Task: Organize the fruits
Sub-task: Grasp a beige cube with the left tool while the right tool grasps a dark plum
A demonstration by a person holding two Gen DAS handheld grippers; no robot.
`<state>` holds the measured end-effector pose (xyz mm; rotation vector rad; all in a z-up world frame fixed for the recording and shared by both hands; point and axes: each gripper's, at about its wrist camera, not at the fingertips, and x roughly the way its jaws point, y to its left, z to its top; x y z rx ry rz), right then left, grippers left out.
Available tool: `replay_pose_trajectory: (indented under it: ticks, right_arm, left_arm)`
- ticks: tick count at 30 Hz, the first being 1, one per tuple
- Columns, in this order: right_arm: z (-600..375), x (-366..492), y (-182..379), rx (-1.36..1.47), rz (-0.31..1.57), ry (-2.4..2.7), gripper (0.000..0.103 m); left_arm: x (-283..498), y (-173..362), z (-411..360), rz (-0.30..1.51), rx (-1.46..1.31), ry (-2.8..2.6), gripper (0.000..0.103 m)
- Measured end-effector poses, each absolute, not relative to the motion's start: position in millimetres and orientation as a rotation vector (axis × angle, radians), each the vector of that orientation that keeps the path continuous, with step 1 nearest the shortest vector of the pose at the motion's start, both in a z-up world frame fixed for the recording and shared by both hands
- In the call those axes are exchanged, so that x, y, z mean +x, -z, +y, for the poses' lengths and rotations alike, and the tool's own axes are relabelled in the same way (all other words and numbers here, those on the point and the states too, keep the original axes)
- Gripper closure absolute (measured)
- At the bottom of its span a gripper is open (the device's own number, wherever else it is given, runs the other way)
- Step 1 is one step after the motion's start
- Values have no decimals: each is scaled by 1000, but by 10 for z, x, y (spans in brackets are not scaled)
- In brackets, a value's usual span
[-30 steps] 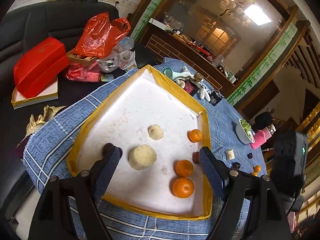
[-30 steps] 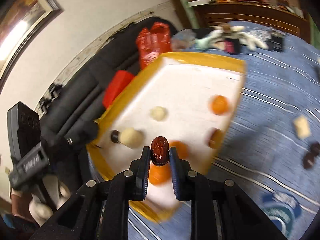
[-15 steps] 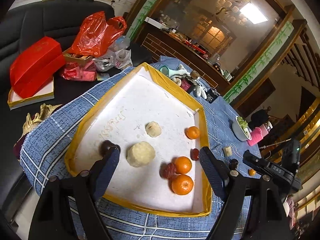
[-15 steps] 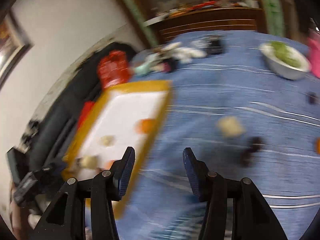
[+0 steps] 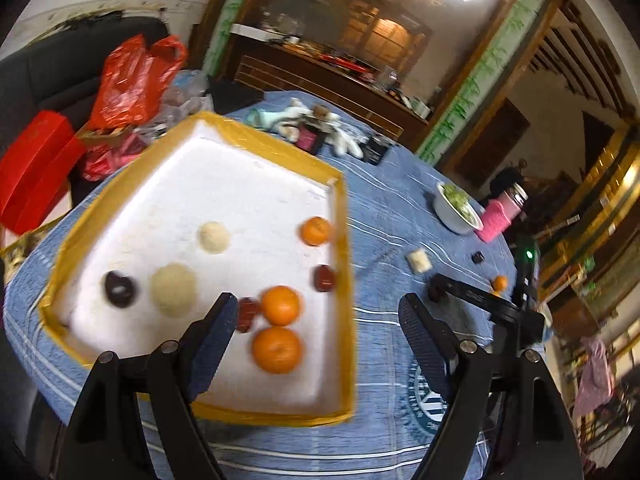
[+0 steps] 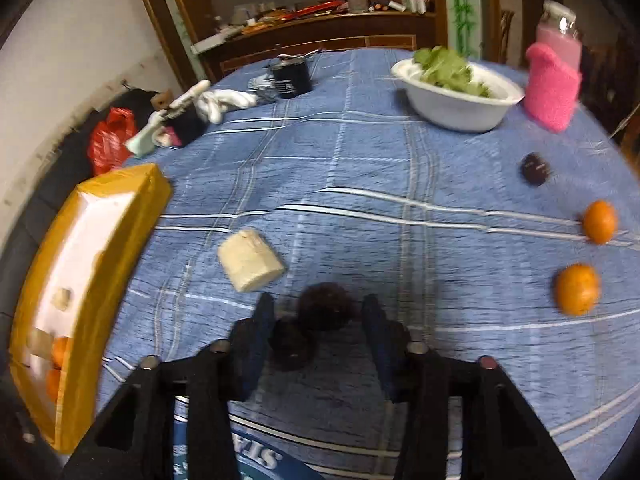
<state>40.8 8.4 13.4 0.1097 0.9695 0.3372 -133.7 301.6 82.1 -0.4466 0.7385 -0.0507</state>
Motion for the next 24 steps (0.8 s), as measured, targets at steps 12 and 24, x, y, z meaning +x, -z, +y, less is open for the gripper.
replay_pose_trajectory:
  ticks: [12,24]
  right_arm:
    - [-431,142,-300,174,857,-390,84]
    - [-447,208,-206,242,919,-481,81]
  left_arm:
    - [-486,-731,1910,808,-252,154,22]
    - [561,-130,1311,964,-158,150,47]
